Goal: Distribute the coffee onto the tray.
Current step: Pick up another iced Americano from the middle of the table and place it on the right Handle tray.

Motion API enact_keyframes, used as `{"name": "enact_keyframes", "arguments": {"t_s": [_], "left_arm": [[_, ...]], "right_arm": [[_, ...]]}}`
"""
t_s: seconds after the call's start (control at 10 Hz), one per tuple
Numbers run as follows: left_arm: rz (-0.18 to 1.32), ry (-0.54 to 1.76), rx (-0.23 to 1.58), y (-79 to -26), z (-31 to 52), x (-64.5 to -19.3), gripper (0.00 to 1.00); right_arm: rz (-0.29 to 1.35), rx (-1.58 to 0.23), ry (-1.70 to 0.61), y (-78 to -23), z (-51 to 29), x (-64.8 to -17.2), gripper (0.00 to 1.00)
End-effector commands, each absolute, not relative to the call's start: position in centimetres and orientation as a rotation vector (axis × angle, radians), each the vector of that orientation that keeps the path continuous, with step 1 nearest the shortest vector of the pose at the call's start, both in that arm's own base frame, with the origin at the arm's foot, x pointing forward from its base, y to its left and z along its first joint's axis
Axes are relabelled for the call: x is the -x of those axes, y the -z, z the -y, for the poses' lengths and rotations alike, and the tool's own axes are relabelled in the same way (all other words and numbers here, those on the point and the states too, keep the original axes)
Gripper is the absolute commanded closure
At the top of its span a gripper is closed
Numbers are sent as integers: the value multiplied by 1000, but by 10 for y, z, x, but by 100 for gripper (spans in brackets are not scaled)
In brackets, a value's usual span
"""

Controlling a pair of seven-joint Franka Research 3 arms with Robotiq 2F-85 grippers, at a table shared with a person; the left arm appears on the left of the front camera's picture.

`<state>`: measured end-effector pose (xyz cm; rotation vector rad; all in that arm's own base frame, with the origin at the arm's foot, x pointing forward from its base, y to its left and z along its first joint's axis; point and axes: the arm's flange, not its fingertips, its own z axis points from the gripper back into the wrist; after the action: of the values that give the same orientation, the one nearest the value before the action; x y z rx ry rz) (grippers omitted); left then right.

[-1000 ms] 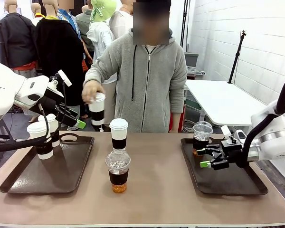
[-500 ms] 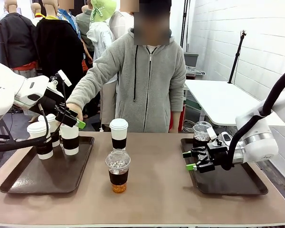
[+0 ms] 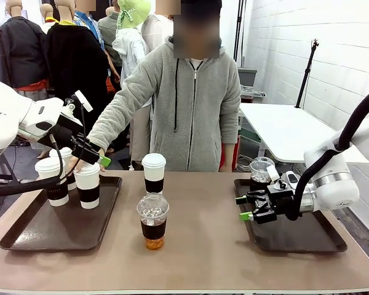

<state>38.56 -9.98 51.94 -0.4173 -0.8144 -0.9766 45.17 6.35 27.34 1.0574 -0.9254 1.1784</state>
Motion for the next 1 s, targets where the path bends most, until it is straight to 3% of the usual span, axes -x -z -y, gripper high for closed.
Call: {"name": "enact_keyframes", "arguments": {"t_s": [0.0, 0.9], "left_arm": [[833, 996, 431, -517, 98, -389, 0], [833, 996, 431, -517, 98, -389, 0]], "right_arm": [[924, -1064, -1188, -275, -63, -452, 0], [968, -1007, -1155, -278, -130, -417, 0]]}}
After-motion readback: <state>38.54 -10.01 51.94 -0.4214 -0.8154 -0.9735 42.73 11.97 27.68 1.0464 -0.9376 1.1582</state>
